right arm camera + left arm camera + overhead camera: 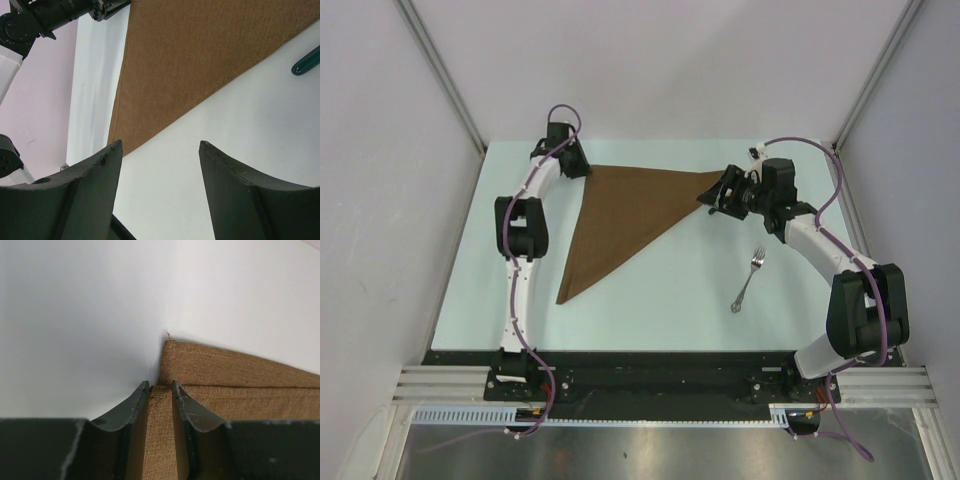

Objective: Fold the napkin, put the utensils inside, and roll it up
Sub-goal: Fold the napkin

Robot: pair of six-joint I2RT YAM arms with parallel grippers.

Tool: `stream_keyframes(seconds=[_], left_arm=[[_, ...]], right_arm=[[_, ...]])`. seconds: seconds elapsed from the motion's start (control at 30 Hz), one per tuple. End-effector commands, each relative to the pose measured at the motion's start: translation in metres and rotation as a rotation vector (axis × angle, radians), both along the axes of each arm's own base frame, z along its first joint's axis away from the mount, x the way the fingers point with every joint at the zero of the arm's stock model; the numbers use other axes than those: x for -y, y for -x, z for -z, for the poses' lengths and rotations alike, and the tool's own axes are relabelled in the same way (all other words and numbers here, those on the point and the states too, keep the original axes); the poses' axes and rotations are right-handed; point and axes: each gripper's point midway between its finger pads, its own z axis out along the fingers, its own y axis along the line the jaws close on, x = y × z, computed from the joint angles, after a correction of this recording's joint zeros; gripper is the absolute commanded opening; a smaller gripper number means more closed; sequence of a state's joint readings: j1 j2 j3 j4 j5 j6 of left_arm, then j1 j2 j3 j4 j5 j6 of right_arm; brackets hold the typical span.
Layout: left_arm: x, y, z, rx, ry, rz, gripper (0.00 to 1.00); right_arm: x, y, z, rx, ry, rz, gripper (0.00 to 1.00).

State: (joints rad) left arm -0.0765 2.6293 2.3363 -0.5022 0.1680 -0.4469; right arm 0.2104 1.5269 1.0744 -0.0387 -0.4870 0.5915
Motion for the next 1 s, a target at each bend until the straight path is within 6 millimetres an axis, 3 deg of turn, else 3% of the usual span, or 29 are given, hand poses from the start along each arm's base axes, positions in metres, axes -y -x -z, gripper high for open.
stream_keyframes(seconds=[0.0, 0.07, 0.3, 0.53, 0.6, 0.8, 0.97], left_arm=[[0.004, 0.003, 0.010, -0.030, -0.031, -0.005, 0.29], [0.004, 0.003, 0.010, -0.028, -0.043, -0.005, 0.27], [0.007, 0.003, 0.008, -0.025, -0.055, 0.004, 0.00], [0.022, 0.001, -0.013, 0.062, -0.059, 0.077, 0.00], [0.022, 0.006, -0.018, 0.076, -0.062, 0.076, 0.00], [0.024, -0.004, -0.039, 0.150, -0.054, 0.067, 0.00], [0.022, -0.011, -0.046, 0.170, -0.062, 0.051, 0.00]], right_arm=[[-0.003, 0.004, -0.015, 0.048, -0.012, -0.013, 0.68], [-0.003, 0.005, -0.015, 0.047, -0.013, -0.013, 0.68], [-0.001, 0.006, -0.015, 0.048, -0.008, -0.010, 0.68], [0.002, 0.007, -0.013, 0.045, -0.002, -0.003, 0.68], [0.003, 0.006, -0.013, 0.045, -0.002, 0.000, 0.68], [0.003, 0.007, -0.012, 0.040, 0.000, -0.004, 0.68], [0.006, 0.006, -0.010, 0.037, 0.008, 0.004, 0.68]])
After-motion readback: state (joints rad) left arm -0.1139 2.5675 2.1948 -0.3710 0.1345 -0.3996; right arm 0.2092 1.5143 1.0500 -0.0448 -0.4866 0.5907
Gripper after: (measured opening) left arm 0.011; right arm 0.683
